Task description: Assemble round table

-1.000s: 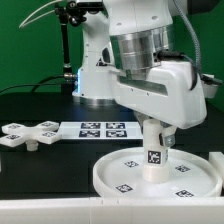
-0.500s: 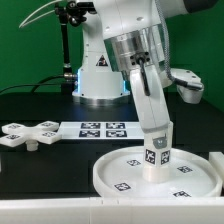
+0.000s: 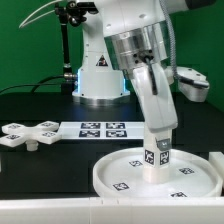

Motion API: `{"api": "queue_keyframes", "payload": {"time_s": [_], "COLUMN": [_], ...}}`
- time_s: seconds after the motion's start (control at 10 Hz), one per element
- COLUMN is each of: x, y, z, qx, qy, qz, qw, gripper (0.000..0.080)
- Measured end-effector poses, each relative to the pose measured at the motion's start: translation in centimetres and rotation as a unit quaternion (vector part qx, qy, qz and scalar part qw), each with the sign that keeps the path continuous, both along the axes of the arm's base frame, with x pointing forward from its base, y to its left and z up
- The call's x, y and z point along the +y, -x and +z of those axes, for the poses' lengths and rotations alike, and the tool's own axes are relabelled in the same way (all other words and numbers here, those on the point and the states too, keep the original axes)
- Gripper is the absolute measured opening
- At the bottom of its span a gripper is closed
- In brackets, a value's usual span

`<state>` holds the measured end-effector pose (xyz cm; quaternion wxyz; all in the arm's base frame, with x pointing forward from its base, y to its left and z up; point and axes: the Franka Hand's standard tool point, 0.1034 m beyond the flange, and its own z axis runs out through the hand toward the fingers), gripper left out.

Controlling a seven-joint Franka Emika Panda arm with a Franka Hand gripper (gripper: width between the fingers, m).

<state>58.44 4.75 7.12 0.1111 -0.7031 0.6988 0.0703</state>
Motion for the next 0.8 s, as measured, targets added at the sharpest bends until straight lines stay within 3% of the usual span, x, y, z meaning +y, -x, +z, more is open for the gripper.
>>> {"api": "queue_keyframes", "payload": {"time_s": [0.4,0.6,0.8], "x": [0.0,0.9,1.6], "y": [0.0,-0.1,0.4], "z": [-0.1,0.5,1.4], "qx": [-0.037,-0.044,-0.058], "qy": [0.011,0.040,0.043], "qz": [0.149,0.290,0.435], "qw": [0.988,0.955,0.898], "gripper": [0.0649,0.0649,0.0649]}}
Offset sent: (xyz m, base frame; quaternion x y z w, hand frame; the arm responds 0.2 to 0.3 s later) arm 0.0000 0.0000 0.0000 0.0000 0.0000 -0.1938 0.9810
